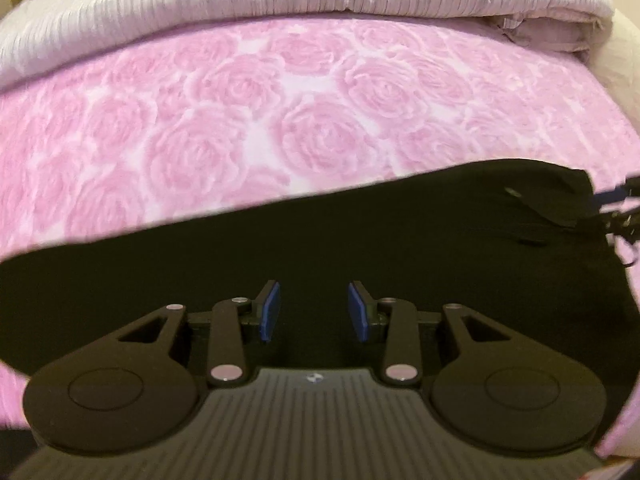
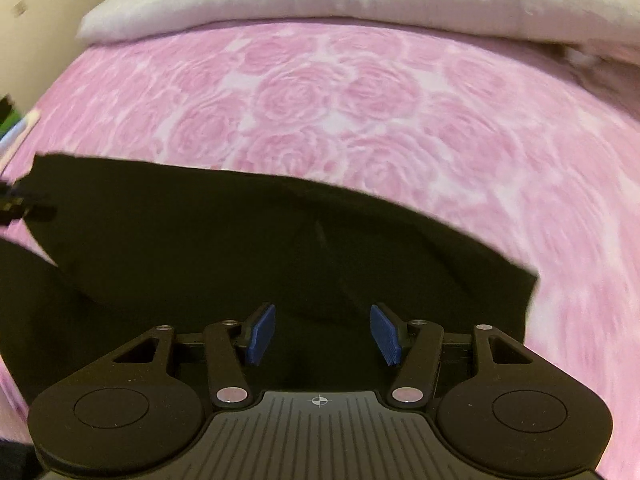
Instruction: Fold clothes
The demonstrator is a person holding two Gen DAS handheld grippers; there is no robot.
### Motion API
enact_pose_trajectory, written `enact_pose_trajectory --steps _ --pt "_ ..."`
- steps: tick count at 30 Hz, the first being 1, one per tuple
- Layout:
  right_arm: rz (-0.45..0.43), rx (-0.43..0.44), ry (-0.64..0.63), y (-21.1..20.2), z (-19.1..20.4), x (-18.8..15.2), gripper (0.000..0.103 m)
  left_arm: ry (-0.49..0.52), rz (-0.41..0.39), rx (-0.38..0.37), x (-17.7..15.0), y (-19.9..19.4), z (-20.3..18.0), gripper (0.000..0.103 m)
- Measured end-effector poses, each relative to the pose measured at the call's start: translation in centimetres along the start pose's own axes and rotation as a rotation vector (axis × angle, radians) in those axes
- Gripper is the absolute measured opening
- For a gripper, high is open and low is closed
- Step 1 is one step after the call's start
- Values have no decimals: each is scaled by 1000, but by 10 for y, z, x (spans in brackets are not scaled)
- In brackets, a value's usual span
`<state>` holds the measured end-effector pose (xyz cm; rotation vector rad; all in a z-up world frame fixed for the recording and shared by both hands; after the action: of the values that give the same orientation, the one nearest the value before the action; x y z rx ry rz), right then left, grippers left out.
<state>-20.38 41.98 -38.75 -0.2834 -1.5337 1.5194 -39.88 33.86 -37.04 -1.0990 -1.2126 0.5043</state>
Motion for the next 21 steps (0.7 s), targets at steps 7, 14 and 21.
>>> enact_pose_trajectory --steps 7,14,21 --pt "1 44 -184 37 -36 32 57 203 -33 13 20 42 -14 33" --pt "46 65 -319 61 -58 58 57 409 -28 33 44 77 -21 33" --pt "141 109 -389 79 -69 57 57 627 25 63 45 108 -7 33"
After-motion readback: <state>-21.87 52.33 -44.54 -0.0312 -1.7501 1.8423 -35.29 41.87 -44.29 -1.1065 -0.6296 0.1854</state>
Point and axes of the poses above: each gripper's, at about its wrist camera, not at the fingertips, and y roughly the way its jaws point, z to its left, x to its top, the point moved 6 cm from there along y, roughly the way its jaws point, and after that the axes turned 2 degrees about x, right-handed, at the moved point
